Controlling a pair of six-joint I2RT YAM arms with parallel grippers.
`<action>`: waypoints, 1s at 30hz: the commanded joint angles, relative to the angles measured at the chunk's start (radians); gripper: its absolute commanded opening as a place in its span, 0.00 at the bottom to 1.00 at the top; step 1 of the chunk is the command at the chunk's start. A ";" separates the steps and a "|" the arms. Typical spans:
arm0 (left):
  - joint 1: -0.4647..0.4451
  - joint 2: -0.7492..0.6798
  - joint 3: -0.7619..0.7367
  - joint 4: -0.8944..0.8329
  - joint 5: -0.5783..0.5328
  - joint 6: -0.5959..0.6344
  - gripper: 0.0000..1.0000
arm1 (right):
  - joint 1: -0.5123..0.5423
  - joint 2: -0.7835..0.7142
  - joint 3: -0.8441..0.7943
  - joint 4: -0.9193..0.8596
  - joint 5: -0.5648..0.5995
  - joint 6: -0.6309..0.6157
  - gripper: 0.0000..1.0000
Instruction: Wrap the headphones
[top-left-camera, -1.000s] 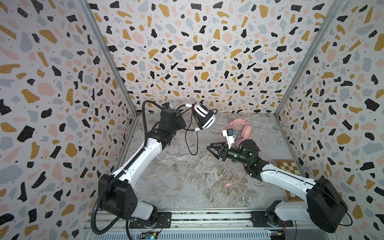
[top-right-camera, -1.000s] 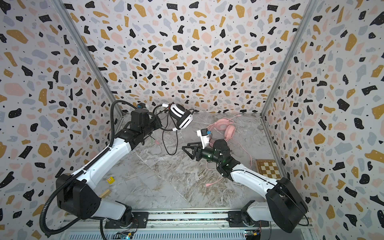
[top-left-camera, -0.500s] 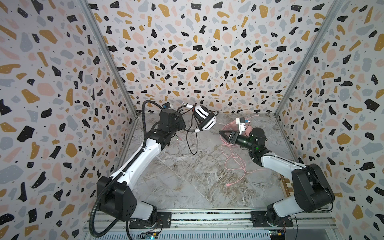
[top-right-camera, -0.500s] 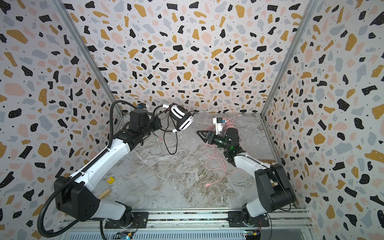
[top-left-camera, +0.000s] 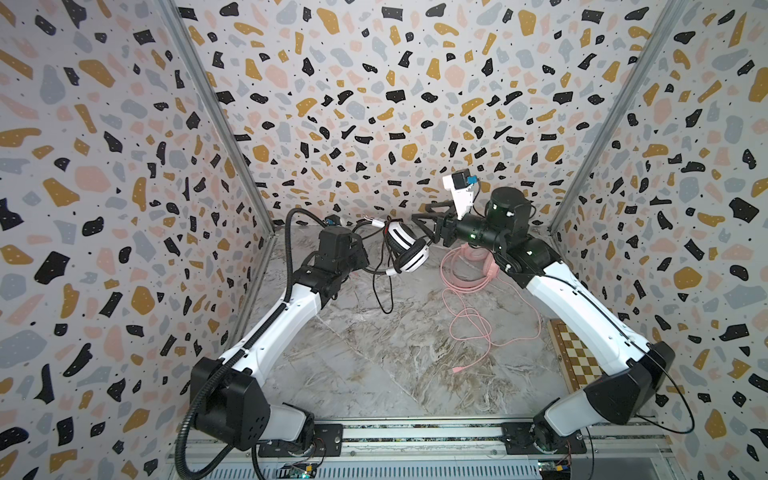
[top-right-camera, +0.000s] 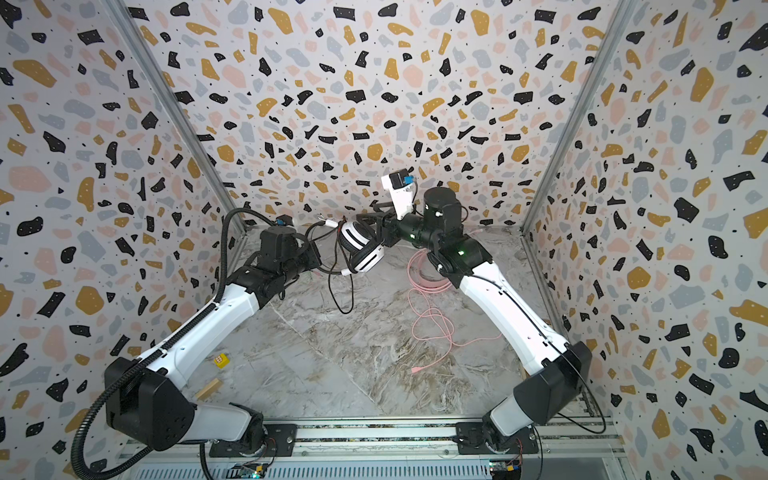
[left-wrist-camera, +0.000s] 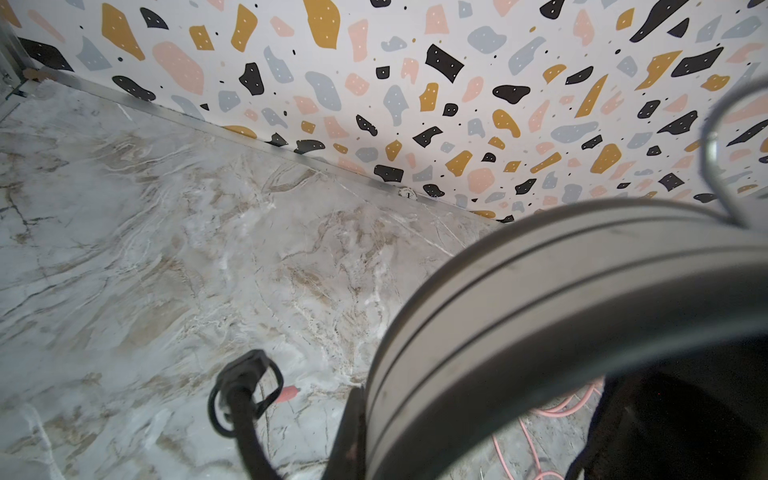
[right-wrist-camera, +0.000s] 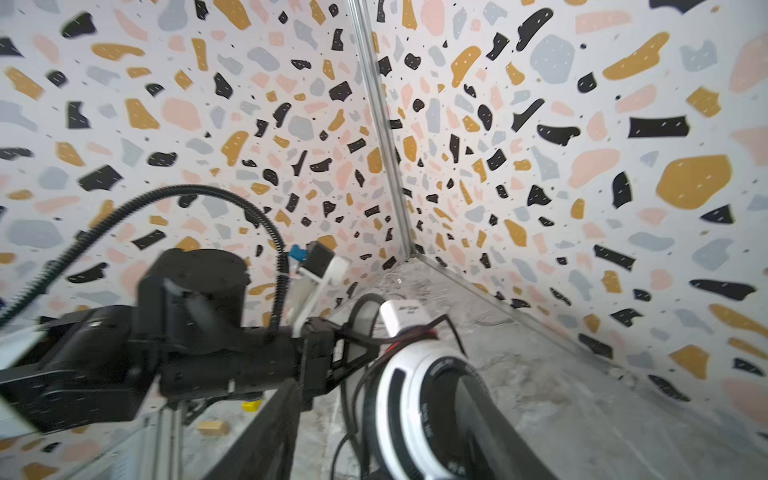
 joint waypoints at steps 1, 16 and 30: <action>0.002 -0.036 0.002 0.121 0.081 0.018 0.00 | -0.021 0.111 0.073 -0.181 0.048 -0.253 0.62; 0.003 -0.021 -0.016 0.051 0.161 0.123 0.00 | 0.045 0.224 0.294 -0.353 0.030 -0.576 0.62; 0.002 -0.014 0.034 -0.025 0.182 0.260 0.00 | 0.152 0.281 0.380 -0.510 0.154 -0.669 0.62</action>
